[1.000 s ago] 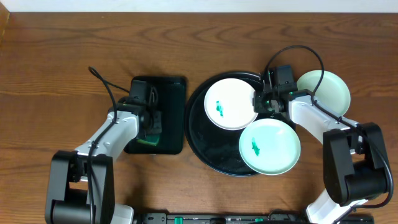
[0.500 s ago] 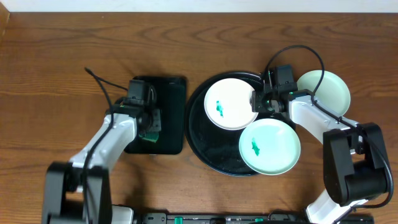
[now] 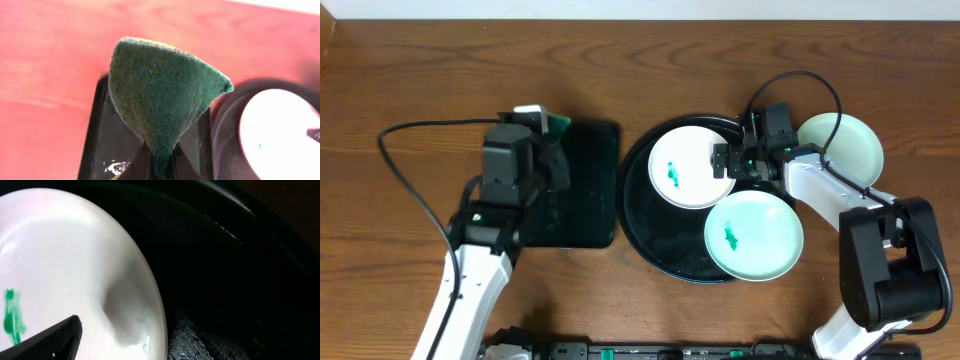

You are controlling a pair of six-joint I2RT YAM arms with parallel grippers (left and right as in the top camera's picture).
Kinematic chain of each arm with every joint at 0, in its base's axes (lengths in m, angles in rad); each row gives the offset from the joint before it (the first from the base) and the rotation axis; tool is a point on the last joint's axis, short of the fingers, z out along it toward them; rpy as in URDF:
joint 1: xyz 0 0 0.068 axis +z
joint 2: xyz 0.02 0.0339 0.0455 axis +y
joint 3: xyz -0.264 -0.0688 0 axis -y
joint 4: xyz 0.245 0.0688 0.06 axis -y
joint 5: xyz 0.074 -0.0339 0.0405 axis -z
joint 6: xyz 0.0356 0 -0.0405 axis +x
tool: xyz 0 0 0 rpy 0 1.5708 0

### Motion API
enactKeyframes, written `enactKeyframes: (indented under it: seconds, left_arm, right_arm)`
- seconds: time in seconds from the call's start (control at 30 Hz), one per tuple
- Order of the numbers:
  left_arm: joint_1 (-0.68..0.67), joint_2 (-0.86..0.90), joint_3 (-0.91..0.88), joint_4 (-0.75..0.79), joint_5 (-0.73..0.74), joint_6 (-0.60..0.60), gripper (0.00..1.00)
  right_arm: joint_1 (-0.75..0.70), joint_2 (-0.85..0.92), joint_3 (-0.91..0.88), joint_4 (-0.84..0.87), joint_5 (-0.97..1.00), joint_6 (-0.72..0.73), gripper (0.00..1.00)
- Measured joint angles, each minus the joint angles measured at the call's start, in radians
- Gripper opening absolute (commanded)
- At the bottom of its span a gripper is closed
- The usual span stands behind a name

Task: Clean dirty plates on tray and stack at the side
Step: 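Lift the sponge out of the black tray with the left gripper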

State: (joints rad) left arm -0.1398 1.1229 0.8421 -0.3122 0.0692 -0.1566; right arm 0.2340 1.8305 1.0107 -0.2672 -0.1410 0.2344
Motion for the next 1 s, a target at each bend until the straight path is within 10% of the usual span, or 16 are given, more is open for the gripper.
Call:
enactKeyframes:
  seconds: [0.2, 0.67, 1.0]
  left_arm:
    - [0.000, -0.014, 0.014, 0.026, 0.000, -0.009, 0.07]
    - [0.000, 0.178, 0.476, -0.356, 0.002, -0.034, 0.07]
    - [0.000, 0.409, 0.546, -0.504, 0.003, -0.034, 0.07]
  right_arm:
    - [0.000, 0.000, 0.000, -0.004, 0.000, 0.000, 0.24]
    - [0.000, 0.000, 0.000, 0.001, -0.001, 0.001, 0.38]
    - [0.000, 0.000, 0.000, 0.000, -0.001, 0.000, 0.22]
